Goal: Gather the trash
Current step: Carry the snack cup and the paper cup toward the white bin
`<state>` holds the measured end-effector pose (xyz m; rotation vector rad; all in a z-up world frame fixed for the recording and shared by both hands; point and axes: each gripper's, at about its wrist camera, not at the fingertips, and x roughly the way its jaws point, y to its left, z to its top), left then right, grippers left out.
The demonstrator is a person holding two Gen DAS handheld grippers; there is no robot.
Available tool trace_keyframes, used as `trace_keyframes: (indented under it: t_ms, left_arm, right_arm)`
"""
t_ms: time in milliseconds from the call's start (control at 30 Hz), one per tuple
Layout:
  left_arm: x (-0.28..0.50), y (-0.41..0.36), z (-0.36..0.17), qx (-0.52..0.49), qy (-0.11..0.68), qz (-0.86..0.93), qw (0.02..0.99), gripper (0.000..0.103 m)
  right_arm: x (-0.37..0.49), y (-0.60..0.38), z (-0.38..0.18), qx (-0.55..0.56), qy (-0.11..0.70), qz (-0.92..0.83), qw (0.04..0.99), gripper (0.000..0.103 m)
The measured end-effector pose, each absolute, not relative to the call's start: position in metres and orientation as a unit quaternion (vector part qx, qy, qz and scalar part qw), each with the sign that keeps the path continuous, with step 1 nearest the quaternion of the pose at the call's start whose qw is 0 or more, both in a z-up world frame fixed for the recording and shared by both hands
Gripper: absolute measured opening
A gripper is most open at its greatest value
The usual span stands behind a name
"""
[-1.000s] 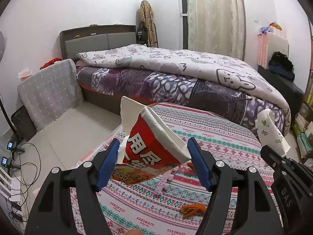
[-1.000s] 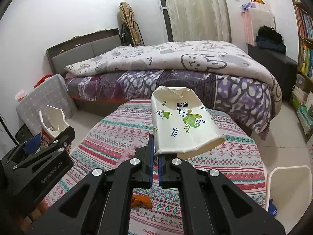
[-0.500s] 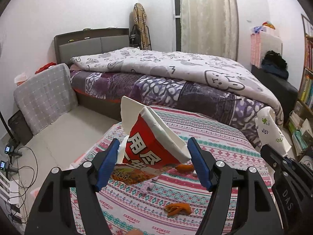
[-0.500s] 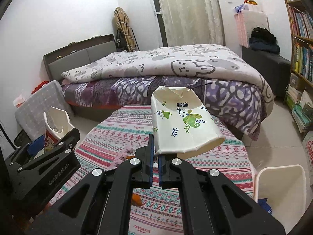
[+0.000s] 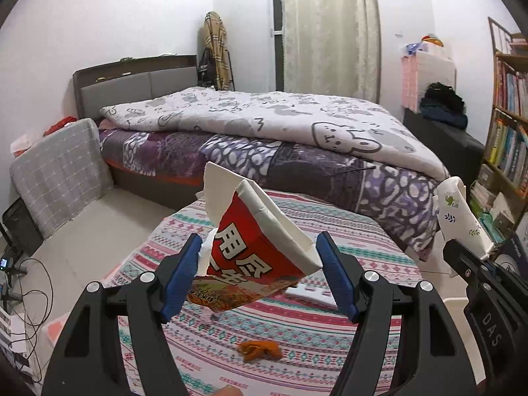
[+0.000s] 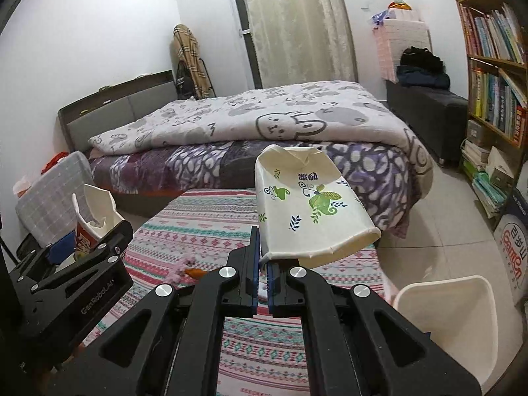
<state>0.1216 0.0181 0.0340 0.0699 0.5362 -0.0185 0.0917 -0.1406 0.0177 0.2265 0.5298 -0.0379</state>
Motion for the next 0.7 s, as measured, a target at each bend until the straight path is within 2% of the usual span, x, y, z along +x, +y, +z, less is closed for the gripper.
trace_keyframes:
  t_ms: [700]
  left_arm:
    - [0.104, -0.043, 0.035, 0.058, 0.258, -0.058, 0.963, 0.070]
  right_arm:
    - [0.065, -0.205, 0.018, 0.131, 0.255, -0.076, 0.955, 0.003]
